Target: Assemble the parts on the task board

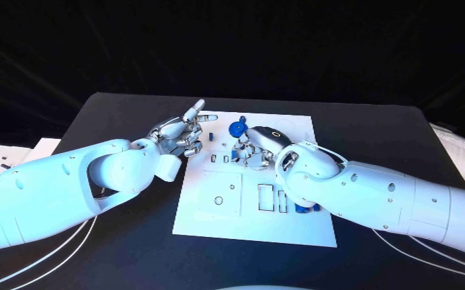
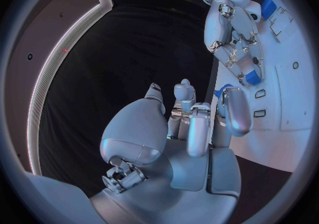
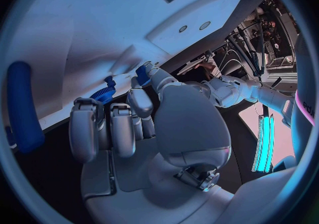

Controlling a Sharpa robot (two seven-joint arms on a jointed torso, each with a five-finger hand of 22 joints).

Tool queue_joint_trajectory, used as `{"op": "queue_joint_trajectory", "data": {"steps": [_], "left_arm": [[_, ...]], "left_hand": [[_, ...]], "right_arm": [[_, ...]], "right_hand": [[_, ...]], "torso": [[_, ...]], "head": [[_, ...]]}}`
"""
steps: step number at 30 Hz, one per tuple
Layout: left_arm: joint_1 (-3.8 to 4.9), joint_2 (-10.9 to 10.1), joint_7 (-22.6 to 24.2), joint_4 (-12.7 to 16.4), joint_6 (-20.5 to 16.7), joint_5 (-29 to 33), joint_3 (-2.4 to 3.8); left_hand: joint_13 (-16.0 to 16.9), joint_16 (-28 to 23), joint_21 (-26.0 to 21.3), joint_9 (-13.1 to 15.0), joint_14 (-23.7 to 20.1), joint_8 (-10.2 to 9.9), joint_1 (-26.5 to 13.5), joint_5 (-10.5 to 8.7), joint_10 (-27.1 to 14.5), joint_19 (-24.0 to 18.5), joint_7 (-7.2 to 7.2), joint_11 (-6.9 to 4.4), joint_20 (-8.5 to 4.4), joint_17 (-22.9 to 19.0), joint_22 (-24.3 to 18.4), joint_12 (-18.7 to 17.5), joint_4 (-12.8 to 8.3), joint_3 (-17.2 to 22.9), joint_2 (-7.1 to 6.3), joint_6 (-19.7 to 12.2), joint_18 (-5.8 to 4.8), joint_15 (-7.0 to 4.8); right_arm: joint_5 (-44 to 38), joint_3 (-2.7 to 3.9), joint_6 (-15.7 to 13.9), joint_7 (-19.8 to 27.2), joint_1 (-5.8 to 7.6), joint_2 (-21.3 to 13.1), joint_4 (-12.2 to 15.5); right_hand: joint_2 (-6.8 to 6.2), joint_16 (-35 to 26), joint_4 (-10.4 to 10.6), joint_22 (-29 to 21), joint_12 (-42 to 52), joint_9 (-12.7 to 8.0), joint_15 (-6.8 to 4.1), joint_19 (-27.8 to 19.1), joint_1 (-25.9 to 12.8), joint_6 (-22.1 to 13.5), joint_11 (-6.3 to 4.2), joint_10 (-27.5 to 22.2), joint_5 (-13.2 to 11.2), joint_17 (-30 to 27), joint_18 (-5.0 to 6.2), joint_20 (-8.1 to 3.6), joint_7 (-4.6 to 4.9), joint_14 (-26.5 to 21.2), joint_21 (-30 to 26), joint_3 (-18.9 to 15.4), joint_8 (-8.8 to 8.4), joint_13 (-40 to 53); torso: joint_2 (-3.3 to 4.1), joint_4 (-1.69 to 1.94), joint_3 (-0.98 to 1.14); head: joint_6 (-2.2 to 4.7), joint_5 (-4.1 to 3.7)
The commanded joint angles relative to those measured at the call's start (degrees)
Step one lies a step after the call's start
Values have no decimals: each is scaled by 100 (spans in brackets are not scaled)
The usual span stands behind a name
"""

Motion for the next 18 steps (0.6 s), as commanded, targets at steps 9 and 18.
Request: {"op": "queue_joint_trajectory", "data": {"steps": [9,18], "left_arm": [[9,16,89,22,19,41,5],[9,18,69,24,37,41,5]], "left_hand": [[-70,-66,-77,-5,549,-38,89,-17,-90,-96,4,4,-4,1401,-89,-93,-40,-23,-4,-31,104,46],[-131,-96,-137,-6,532,-41,97,-18,-131,-147,3,5,-2,1364,-176,-153,-49,-35,-6,-41,122,48]], "right_arm": [[-269,-5,202,-157,-18,53,-50],[-350,-8,260,-198,-21,75,-66]], "right_hand": [[-13,-10,0,169,-27,3,-36,38,-37,17,-21,-34,-29,984,-105,-12,-4,496,19,-28,11,-10],[-48,-13,-15,151,-91,-2,-36,28,-27,-5,-18,-74,-32,980,-102,-12,2,494,9,-50,-6,-53]], "torso": [[-1,1,-3],[0,-2,-1]], "head": [[-19,13],[-28,16]]}}
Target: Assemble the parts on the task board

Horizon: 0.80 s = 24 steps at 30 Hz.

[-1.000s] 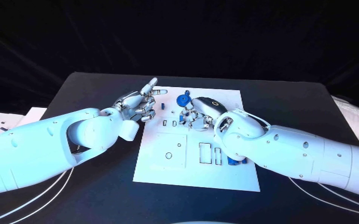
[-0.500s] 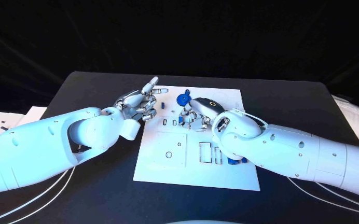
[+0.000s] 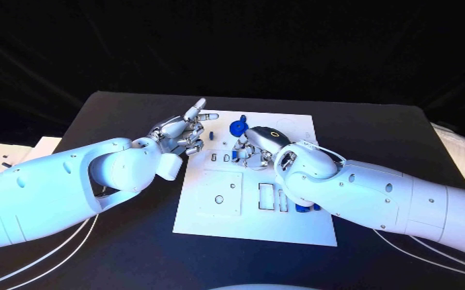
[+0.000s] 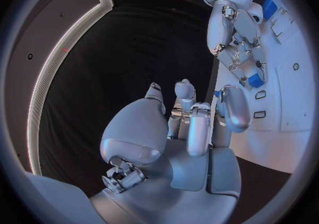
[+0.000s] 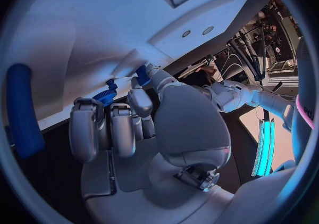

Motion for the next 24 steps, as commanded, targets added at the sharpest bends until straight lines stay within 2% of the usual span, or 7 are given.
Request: {"op": "queue_joint_trajectory", "data": {"steps": [1,24], "left_arm": [[8,13,56,14,46,27,5],[8,25,16,-7,77,27,5]], "left_hand": [[-5,-14,-32,-6,533,-20,51,-18,-28,-44,4,5,-3,1365,-5,-23,-17,-3,-6,-41,39,48],[20,6,-32,-6,543,-20,56,-17,-15,-39,4,5,-2,1391,5,-4,-22,-10,-1,-47,36,48]], "right_arm": [[-155,-7,152,-77,-11,13,-7],[-194,-12,263,-129,-13,19,11]], "right_hand": [[-54,-15,-1,149,-60,-1,-35,26,-28,-6,5,-61,-32,979,-101,-12,2,494,7,-40,-7,-25],[-156,-43,0,94,-180,-17,-13,-7,-63,-76,34,-135,-15,938,-90,2,37,482,-27,-140,-58,-99]], "torso": [[1,-3,1],[0,-2,3]], "head": [[-7,3],[-29,1]]}}
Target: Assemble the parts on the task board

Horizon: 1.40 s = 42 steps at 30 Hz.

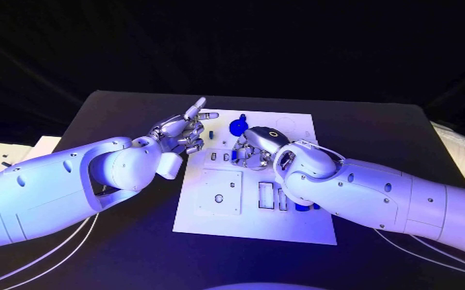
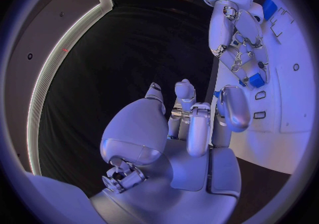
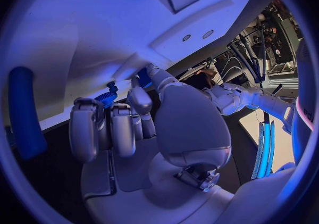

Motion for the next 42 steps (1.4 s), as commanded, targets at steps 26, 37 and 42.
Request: {"op": "queue_joint_trajectory", "data": {"steps": [26,37,42], "left_arm": [[7,25,-65,-19,156,19,5],[7,36,-122,-74,159,-156,4],[7,38,-251,-144,73,-740,4]], "left_hand": [[200,98,165,-2,593,-12,63,-20,136,140,2,1,-6,1508,296,177,-25,-27,22,-43,-26,43],[305,98,271,1,593,-4,79,-22,239,254,0,-3,-11,1508,455,294,-42,-55,24,-41,-62,39],[340,98,339,0,593,-6,158,-21,277,330,0,-4,-17,1508,548,342,-133,-112,-72,-60,-82,36]], "right_arm": [[-90,-10,-216,-140,-13,13,34],[59,-6,-1073,256,-57,-150,302],[664,40,-1191,1209,-28,-462,622]], "right_hand": [[-223,-82,170,-38,-645,-74,91,-88,-178,-498,115,-448,35,871,-62,99,130,463,-115,-489,-181,-455],[-250,-142,281,-78,-780,-84,131,-114,-162,-688,162,-580,81,786,-53,136,178,439,-145,-744,-177,-576],[-191,-425,379,-368,-1008,-98,170,-281,-70,-882,212,-797,160,386,7,176,231,321,-324,-951,-169,-773]], "torso": [[0,3,0],[-3,-7,11],[-24,-5,20]], "head": [[-3,-1],[11,4],[33,10]]}}
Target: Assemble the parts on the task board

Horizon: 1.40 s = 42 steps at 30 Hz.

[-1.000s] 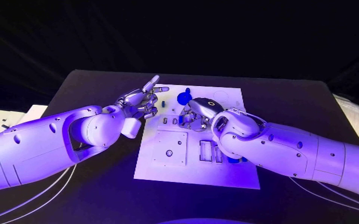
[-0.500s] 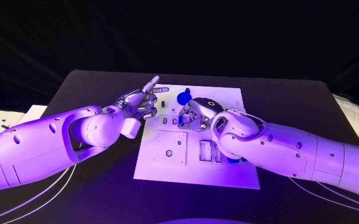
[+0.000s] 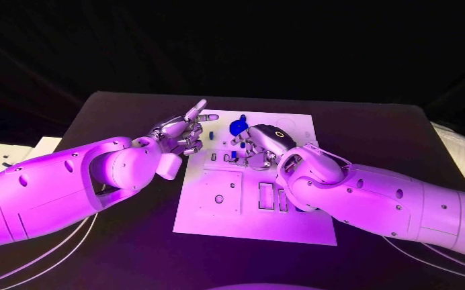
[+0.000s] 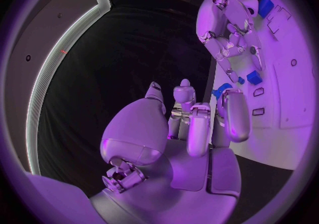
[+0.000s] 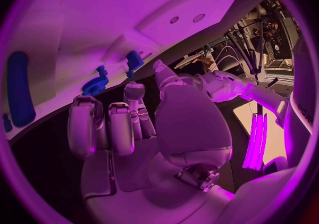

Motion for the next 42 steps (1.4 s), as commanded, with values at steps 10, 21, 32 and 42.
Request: {"op": "queue_joint_trajectory", "data": {"steps": [10,21,32,42], "left_arm": [[189,108,-1634,-242,-129,-2272,5],[777,620,-4093,-818,1460,-5253,2],[942,1414,-4777,-1379,2071,-6773,-17],[980,2035,-4981,-1925,2446,-6958,-69]], "left_hand": [[-987,-552,-821,112,286,316,670,53,-789,-716,-78,-62,-45,829,-1255,-916,-541,212,-10,142,185,-9],[-191,14,-108,534,593,1191,33,-19,-7,17,-358,-299,-234,1509,-174,6,30,-140,-137,436,-49,-213],[546,14,373,1803,593,2622,-122,-446,503,413,-623,-548,-456,1509,575,692,557,-502,-284,156,-205,-428],[665,14,443,2290,593,3000,-292,-455,560,469,-680,-587,-503,1509,694,792,569,-633,-283,-71,-231,-475]], "right_arm": [[2573,85,617,1801,540,-1089,791],[4902,86,879,1537,1031,-1867,836],[4883,76,733,1513,1080,-1979,771],[4773,68,754,1436,1083,-1953,737]], "right_hand": [[437,-1847,12,-2469,-1401,30,10,-1253,622,-40,-13,-854,288,-1459,428,2,4,-227,-1746,-226,110,-1258],[568,-3840,-91,-4328,-2448,9,-19,-1669,933,190,-63,-589,398,-3030,663,-37,-23,-452,-3423,322,176,-2364],[352,-4266,-117,-4532,-2854,-4,-21,-1480,804,203,-42,-392,393,-3179,660,-49,-13,-353,-3699,579,110,-2904],[296,-4320,-117,-4568,-2888,-5,-14,-1453,754,180,-34,-369,438,-3175,660,-44,-5,-342,-3750,600,90,-2973]], "torso": [[-133,-81,44],[-249,-177,85],[-258,-187,96],[-245,-205,88]], "head": [[26,40],[6,113],[11,127],[-22,123]]}}
